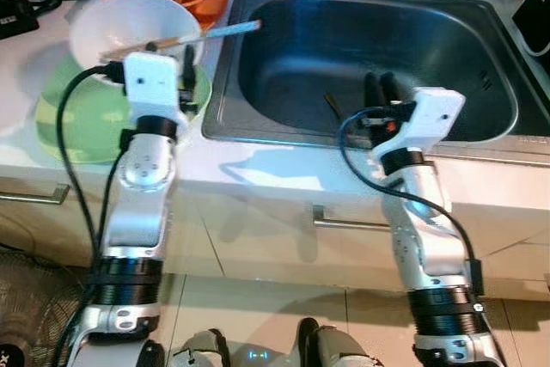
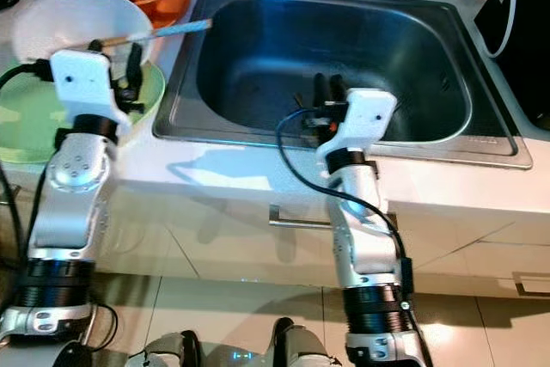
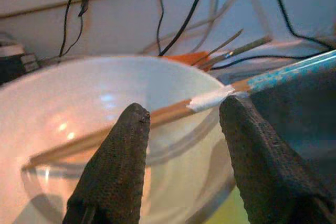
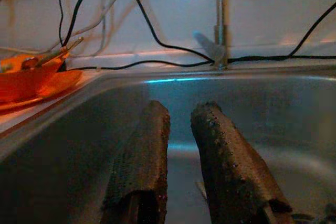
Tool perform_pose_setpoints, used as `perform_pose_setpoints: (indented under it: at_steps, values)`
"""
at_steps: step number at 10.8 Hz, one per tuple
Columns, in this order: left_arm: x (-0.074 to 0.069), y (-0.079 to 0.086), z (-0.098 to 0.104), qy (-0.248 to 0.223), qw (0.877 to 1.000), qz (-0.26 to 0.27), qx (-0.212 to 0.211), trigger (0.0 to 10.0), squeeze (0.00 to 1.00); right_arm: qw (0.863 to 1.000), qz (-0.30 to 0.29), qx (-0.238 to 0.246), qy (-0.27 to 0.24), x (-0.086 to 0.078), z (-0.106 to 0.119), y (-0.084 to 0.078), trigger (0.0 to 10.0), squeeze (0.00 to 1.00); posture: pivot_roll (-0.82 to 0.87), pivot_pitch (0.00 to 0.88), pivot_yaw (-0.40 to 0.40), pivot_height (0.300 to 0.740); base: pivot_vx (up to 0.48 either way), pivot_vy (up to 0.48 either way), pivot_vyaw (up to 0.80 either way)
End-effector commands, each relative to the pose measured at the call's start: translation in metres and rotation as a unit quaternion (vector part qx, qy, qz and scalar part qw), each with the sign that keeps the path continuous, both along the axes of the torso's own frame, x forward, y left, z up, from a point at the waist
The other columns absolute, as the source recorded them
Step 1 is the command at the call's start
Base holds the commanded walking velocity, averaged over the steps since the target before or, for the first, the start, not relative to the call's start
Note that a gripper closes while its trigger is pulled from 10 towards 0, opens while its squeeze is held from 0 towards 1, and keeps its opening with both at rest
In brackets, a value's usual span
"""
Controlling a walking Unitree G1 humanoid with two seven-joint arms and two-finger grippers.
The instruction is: Kitchen organization
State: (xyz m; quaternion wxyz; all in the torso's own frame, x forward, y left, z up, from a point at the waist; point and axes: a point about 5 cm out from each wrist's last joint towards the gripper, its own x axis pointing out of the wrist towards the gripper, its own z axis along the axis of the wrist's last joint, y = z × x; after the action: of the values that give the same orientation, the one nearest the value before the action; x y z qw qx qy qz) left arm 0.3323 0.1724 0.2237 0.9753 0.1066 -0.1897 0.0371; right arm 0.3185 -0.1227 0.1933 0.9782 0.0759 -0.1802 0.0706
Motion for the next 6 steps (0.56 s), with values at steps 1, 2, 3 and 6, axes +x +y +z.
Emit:
perform_pose_setpoints:
  at_steps: [1,2,3,6]
  values:
    - [-0.003,0.007,-0.001,0.004,1.000,0.017,-0.004,10.0,0.00,1.000,0.000,-0.002,0.006,0.000,-0.001,-0.001,10.0,0.00,0.06,0.211,-0.047,0.740,0.000,0.000,0.00]
    - [-0.003,0.012,-0.002,0.006,1.000,0.026,-0.002,10.0,0.00,1.000,0.000,-0.001,0.006,0.000,-0.001,-0.001,10.0,0.00,0.06,0.212,-0.047,0.740,0.000,0.000,0.00]
    - [-0.004,0.018,-0.002,0.008,0.999,0.039,0.001,10.0,0.00,1.000,0.000,-0.001,0.006,0.000,-0.001,-0.001,10.0,0.00,0.06,0.214,-0.048,0.740,0.000,0.000,0.00]
    - [-0.004,0.025,0.011,-0.017,0.998,0.056,0.004,10.0,0.00,1.000,0.000,0.000,0.007,0.000,-0.001,0.000,10.0,0.00,0.06,0.213,-0.046,0.740,0.000,0.000,0.00]
